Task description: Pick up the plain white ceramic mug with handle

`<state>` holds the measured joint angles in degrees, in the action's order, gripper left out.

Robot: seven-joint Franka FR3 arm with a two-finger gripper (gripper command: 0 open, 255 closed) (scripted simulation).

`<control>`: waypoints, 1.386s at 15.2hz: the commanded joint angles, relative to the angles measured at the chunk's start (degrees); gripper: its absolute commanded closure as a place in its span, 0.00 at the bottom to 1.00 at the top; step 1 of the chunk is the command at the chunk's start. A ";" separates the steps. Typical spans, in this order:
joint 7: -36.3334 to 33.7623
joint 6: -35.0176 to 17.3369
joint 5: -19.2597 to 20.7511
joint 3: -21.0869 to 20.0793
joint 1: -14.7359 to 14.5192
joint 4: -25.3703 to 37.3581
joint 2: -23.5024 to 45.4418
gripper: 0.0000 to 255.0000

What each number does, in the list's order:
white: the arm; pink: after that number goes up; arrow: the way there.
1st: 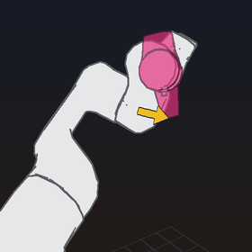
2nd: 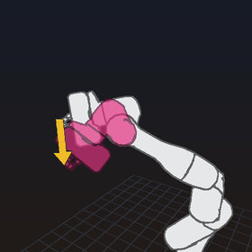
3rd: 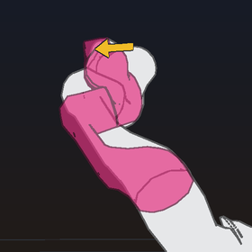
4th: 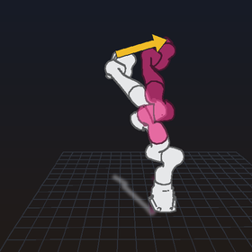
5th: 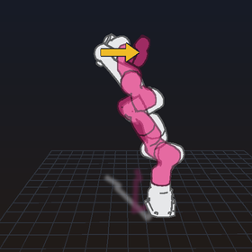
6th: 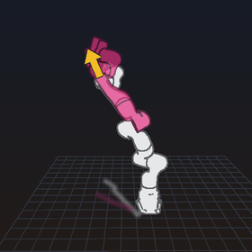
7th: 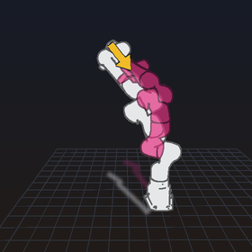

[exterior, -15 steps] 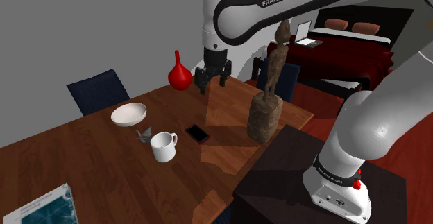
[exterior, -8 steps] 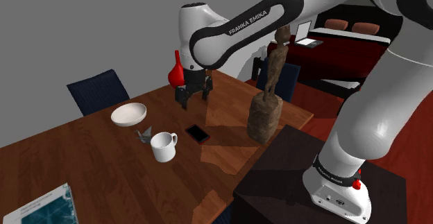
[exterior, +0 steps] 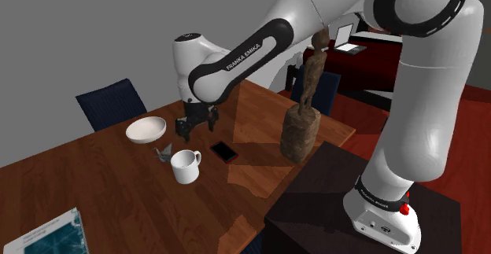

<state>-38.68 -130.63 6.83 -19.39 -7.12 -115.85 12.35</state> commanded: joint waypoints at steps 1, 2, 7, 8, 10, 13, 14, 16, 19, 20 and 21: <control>-2.09 -0.41 2.02 0.26 -1.17 3.69 4.69 0.00; -3.06 -0.52 2.94 0.47 -1.86 5.62 6.98 0.00; -6.79 -0.01 6.54 2.00 -5.73 16.61 18.54 0.00; -7.32 0.30 7.05 2.34 -6.54 19.11 20.90 0.00; -8.19 1.16 7.90 3.02 -8.16 24.48 25.70 0.00; -8.83 1.80 8.62 3.75 -9.77 30.06 30.86 0.00; -8.91 1.32 8.74 3.86 -9.84 30.05 31.33 0.00; -9.07 0.39 9.00 4.09 -9.98 30.08 32.30 0.00; -9.30 -0.96 9.37 4.43 -10.21 30.23 33.81 0.00; -9.35 -1.22 9.44 4.50 -10.25 30.25 34.09 0.00; -9.35 -1.22 9.44 4.50 -10.25 30.27 34.10 0.00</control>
<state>-47.96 -131.62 16.21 -14.93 -17.32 -85.57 46.26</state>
